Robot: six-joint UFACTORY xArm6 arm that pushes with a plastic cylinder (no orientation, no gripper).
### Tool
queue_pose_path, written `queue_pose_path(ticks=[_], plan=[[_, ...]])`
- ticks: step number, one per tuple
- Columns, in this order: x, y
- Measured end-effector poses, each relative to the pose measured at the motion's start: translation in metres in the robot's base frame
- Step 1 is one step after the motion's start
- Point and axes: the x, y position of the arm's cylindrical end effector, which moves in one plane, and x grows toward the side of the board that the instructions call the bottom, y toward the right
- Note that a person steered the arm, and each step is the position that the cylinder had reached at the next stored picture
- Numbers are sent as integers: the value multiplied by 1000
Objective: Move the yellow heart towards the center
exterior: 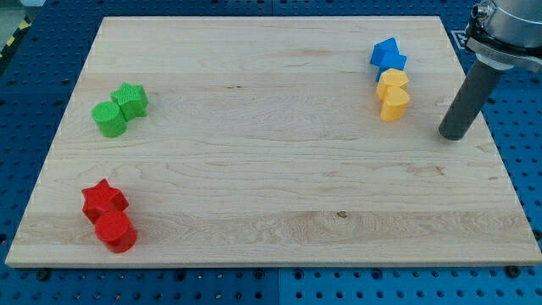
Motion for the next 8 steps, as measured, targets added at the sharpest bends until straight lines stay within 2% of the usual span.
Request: queue_pose_path(ticks=[3, 4, 5, 6, 8], plan=[[-1, 4], [-11, 4], [-41, 4], [-59, -21], [-60, -55]])
